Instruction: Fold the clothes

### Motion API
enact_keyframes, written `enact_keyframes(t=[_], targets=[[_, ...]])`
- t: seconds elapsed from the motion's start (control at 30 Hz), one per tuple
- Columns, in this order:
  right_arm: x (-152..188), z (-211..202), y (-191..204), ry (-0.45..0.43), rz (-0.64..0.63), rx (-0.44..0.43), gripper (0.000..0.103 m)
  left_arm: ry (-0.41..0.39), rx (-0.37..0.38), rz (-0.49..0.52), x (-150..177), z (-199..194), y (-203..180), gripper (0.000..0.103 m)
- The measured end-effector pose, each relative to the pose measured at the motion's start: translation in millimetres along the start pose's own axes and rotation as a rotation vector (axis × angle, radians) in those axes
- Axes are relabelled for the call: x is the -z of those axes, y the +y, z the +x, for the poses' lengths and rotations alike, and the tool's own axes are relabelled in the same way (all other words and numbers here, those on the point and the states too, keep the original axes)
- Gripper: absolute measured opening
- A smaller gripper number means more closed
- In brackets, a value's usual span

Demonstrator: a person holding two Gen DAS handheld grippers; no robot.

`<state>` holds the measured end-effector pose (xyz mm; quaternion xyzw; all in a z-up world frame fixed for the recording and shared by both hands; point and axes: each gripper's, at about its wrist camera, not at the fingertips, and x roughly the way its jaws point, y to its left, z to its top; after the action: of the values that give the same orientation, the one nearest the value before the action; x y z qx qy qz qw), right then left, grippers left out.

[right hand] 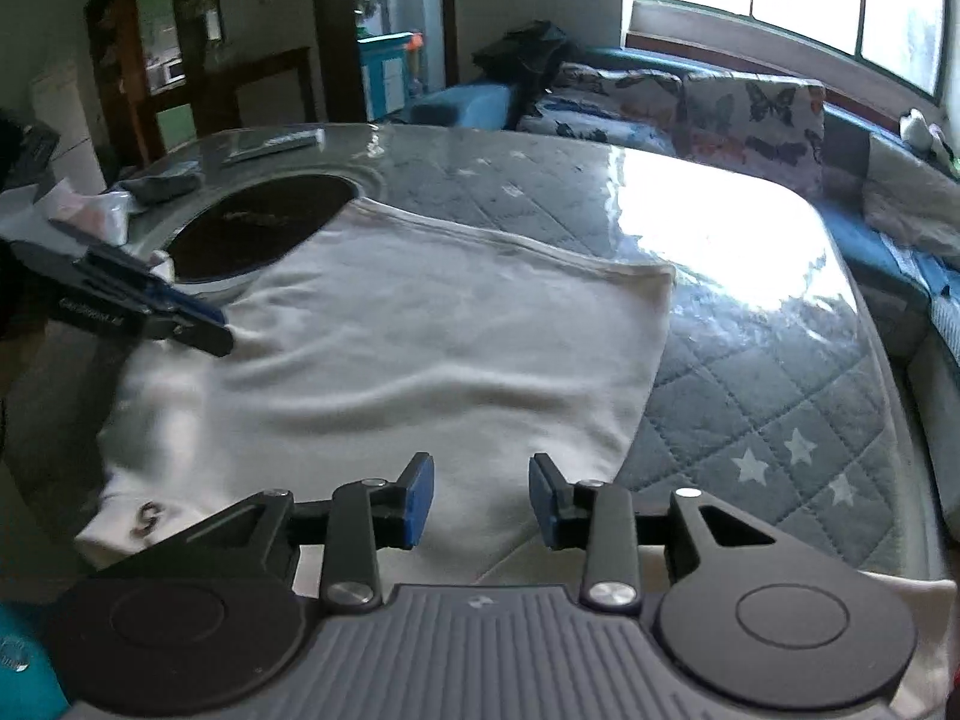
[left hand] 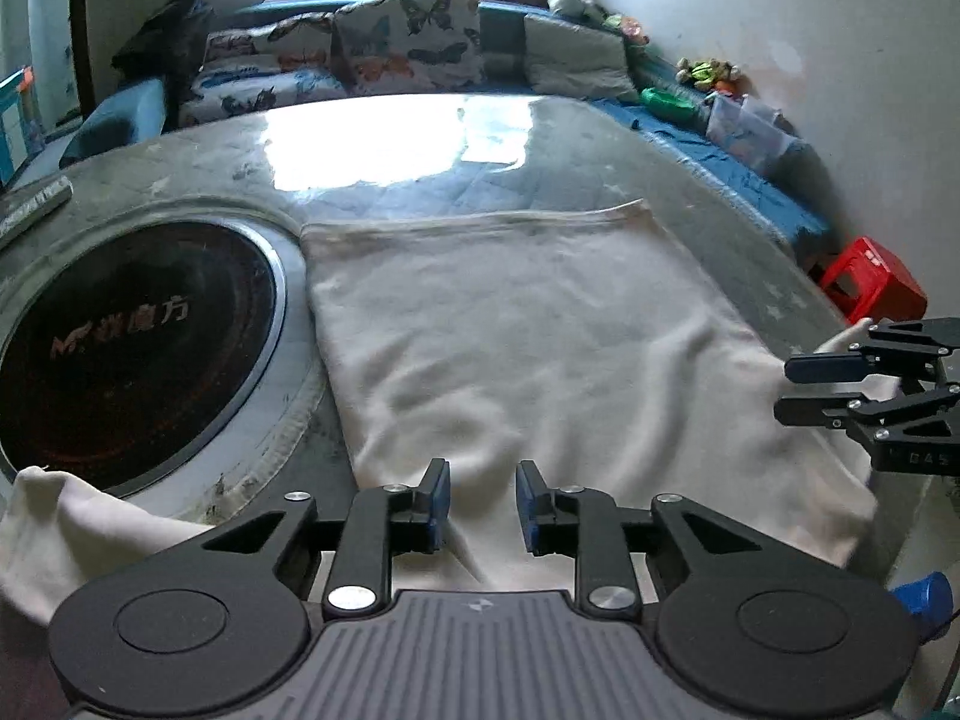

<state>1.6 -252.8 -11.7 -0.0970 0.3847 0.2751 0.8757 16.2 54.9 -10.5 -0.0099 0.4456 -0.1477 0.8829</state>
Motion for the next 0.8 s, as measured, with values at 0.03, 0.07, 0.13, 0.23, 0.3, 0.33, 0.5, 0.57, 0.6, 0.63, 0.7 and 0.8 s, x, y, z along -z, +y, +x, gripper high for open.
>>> enact_keyframes(t=[0.03, 0.07, 0.13, 0.23, 0.3, 0.33, 0.5, 0.57, 0.6, 0.63, 0.7, 0.8], targets=[[0.7, 3.8, -2.7, 0.01, 0.005, 0.001, 0.035, 0.012, -0.008, -0.004, 0.5, 3.1, 3.4, 0.026], [1.5, 7.4, -5.3, 0.02, 0.009, 0.003, 0.035, 0.018, -0.005, -0.008, 1.1, 4.8, 7.4, 0.025], [6.3, 11.4, -9.7, 0.042, 0.008, 0.011, 0.035, 0.022, 0.005, -0.012, 1.8, 5.2, 12.9, 0.025], [7.2, 10.3, -14.1, 0.046, 0.01, 0.006, 0.034, 0.03, 0.006, -0.017, -2.4, 5.5, 16.0, 0.026], [1.3, 7.7, -15.7, 0.027, 0.013, 0.006, 0.035, 0.017, -0.007, -0.002, -9.5, 6.3, 12.4, 0.034], [-2.5, 8.0, -18.0, 0.015, 0.016, 0.013, 0.035, 0.004, -0.02, 0.014, -13.3, 7.1, 9.3, 0.04], [-23.1, 25.6, -43.2, -0.013, 0.08, 0.074, 0.035, -0.007, -0.036, 0.032, -35.3, 24.7, 7.7, 0.042], [-32.5, 36.3, -54.2, -0.017, 0.106, 0.096, 0.035, -0.003, -0.046, 0.036, -42.6, 32.5, 9.5, 0.042], [-37.1, 42.3, -59.8, -0.018, 0.12, 0.108, 0.035, 0.001, -0.048, 0.037, -45.9, 36.6, 10.9, 0.042], [-39.9, 48.1, -64.6, -0.015, 0.135, 0.115, 0.035, 0.005, -0.054, 0.037, -48.6, 40.5, 12.6, 0.042], [-44.5, 59.4, -71.9, -0.009, 0.155, 0.123, 0.034, 0.011, -0.068, 0.037, -53.4, 47.8, 16.5, 0.042], [-48.0, 73.9, -76.8, 0.0, 0.161, 0.126, 0.025, 0.016, -0.078, 0.043, -61.6, 56.3, 21.0, 0.042]])
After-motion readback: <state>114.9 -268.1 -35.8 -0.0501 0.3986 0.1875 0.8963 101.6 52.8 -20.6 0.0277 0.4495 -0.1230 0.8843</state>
